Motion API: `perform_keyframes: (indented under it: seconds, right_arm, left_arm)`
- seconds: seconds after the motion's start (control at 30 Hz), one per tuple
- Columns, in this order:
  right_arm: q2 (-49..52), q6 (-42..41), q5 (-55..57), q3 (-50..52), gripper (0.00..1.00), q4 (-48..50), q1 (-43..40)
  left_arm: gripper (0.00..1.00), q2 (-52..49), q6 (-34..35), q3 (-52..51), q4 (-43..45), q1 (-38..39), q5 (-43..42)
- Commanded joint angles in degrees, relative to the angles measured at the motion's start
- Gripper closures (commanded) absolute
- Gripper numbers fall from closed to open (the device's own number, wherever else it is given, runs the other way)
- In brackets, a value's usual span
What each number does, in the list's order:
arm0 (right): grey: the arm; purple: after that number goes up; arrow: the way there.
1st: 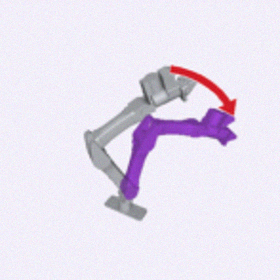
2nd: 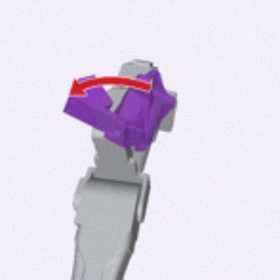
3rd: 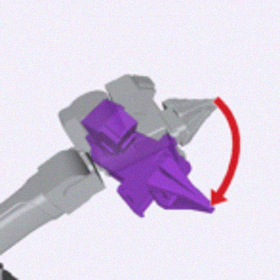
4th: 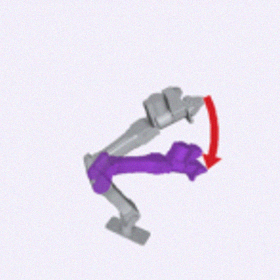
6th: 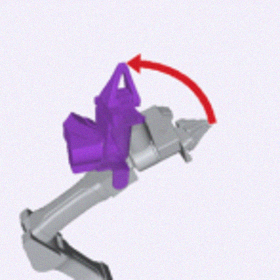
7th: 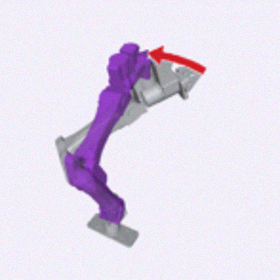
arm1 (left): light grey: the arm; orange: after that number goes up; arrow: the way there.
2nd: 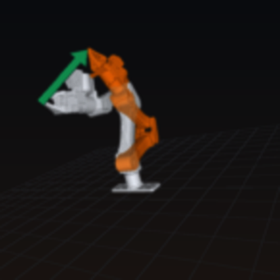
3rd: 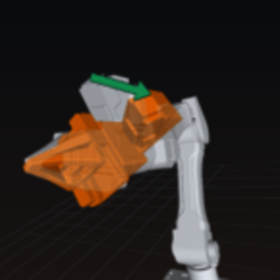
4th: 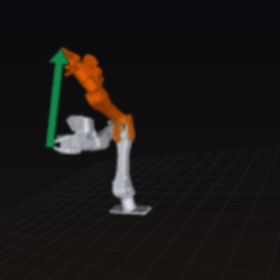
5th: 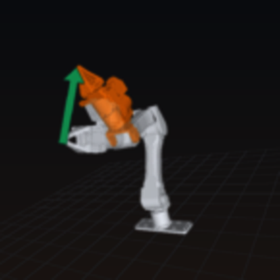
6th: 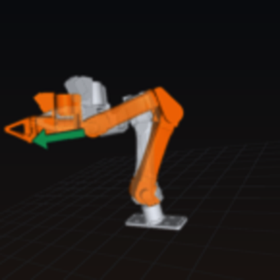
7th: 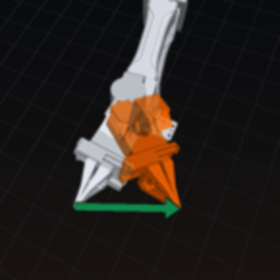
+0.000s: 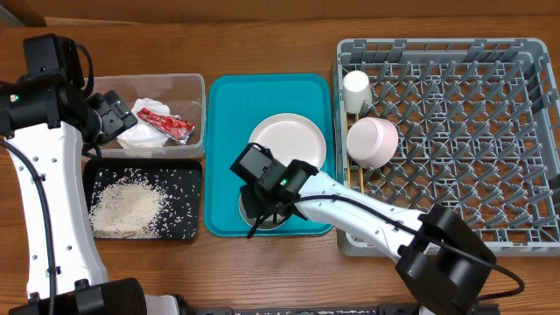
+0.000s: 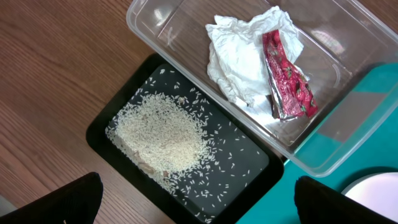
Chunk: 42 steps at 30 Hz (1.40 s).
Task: Sort waste into correct bins and load items into the dishwasher
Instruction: 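Lower right gripper into the grey bowl and grip its rim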
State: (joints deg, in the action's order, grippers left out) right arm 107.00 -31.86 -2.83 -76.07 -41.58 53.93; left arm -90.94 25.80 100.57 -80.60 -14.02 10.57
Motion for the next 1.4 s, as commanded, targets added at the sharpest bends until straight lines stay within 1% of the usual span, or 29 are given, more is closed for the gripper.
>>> perform_keyframes:
  seconds: [0.0,0.03,0.07,0.1,0.13,0.23,0.37,0.43,0.57,0.7,0.73,0.9,1.07,1.23,1.37]
  right_arm:
    - [-1.36,0.79,-4.37,-1.25,0.71,0.02,1.90]
    - [-1.36,0.79,-4.37,-1.20,0.61,0.00,2.38]
    - [-1.33,0.76,-4.42,-1.20,0.49,0.02,2.75]
    - [-1.33,0.76,-4.44,-1.20,0.33,0.07,3.13]
    - [-1.33,0.76,-4.61,-1.20,0.22,0.15,3.54]
    - [-1.33,0.83,-4.59,-1.20,0.00,0.15,4.31]
    - [-1.33,3.67,-4.15,-1.20,0.00,0.15,5.22]
    - [-1.33,4.02,-2.19,-1.16,0.01,0.04,5.66]
    - [-1.33,4.02,2.01,-1.14,0.27,-0.55,6.97]
    - [-1.33,5.35,5.38,-1.14,0.43,-1.01,8.94]
    - [-1.33,5.60,6.10,-1.14,0.45,-0.98,9.62]
    - [-1.33,5.57,10.10,-1.14,0.50,-1.16,11.69]
    - [-1.31,6.71,14.58,-1.05,0.52,-1.81,12.33]
    - [-1.01,6.62,15.37,-1.03,0.62,-1.84,12.33]
    - [-0.17,6.62,15.23,-1.03,0.66,-1.84,12.33]
  left_arm:
    - [0.00,-0.20,0.13,0.79,0.02,-0.20,0.35]
    - [0.00,-0.20,0.15,0.79,0.02,-0.20,0.35]
    - [0.00,-0.20,0.13,0.79,0.02,-0.20,0.35]
    - [0.00,-0.20,0.13,0.79,0.02,-0.20,0.35]
    - [0.00,-0.20,0.13,0.79,0.02,-0.20,0.35]
    - [0.00,-0.20,0.15,0.79,0.02,-0.20,0.35]
    - [0.00,-0.20,0.13,0.79,0.02,-0.20,0.35]
    - [0.00,-0.20,0.13,0.79,0.02,-0.20,0.35]
    - [0.00,-0.20,0.13,0.79,0.02,-0.20,0.35]
    - [0.00,-0.20,0.15,0.79,0.02,-0.20,0.35]
    - [0.00,-0.20,0.15,0.79,0.02,-0.20,0.35]
    - [0.00,-0.20,0.15,0.79,0.02,-0.20,0.35]
    - [0.00,-0.20,0.15,0.79,0.02,-0.20,0.35]
    - [0.00,-0.20,0.13,0.79,0.02,-0.20,0.35]
    - [0.00,-0.20,0.15,0.79,0.02,-0.20,0.35]
